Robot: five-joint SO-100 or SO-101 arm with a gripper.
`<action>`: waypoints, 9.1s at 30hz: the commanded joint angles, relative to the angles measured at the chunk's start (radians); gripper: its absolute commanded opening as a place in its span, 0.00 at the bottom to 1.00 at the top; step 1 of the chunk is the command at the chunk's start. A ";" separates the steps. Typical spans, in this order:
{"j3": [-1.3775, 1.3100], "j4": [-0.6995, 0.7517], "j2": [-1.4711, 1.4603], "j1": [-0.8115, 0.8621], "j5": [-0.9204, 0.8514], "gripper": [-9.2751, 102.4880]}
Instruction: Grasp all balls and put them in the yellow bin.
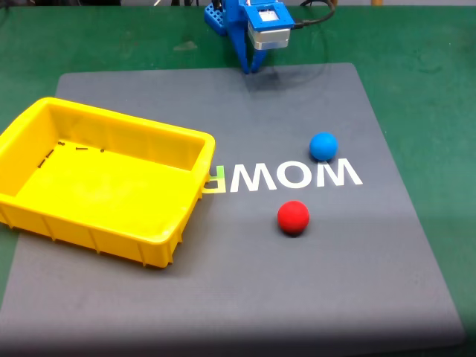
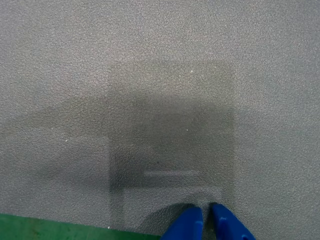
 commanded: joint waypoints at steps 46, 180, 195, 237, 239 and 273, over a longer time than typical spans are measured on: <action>-0.999 -0.675 -1.328 -0.117 -0.008 0.38; -1.967 -0.945 -2.109 0.515 -0.074 0.45; -1.954 -0.781 -1.982 0.324 -0.025 0.45; -2.161 -0.811 -2.484 0.040 -0.061 0.42; -2.166 -0.830 -2.497 0.035 -0.055 0.42; -2.278 -0.844 -2.638 0.054 -0.055 0.08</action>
